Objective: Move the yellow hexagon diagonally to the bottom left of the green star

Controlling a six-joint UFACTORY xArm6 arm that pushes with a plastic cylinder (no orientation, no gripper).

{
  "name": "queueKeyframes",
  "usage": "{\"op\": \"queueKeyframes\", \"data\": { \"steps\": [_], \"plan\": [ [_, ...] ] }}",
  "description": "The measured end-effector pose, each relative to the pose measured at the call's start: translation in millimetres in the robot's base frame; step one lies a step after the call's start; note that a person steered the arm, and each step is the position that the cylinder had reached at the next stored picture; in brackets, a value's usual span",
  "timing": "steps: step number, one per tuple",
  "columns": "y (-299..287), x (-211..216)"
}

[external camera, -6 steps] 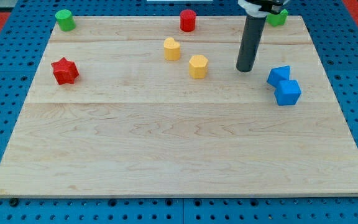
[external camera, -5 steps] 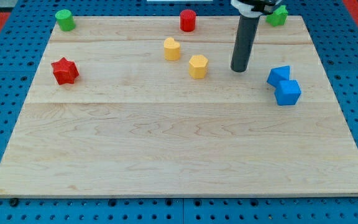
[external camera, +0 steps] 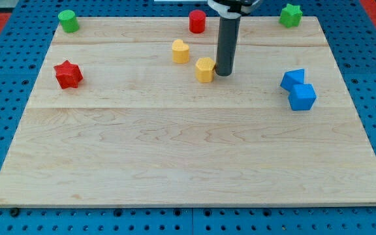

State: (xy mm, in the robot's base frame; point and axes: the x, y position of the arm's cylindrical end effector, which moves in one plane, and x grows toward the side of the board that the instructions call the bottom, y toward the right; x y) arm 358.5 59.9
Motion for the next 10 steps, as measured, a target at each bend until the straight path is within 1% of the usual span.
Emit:
{"op": "queueKeyframes", "data": {
  "steps": [6, 10],
  "plan": [
    [-79.4, 0.0],
    [-153.5, 0.0]
  ]
}}
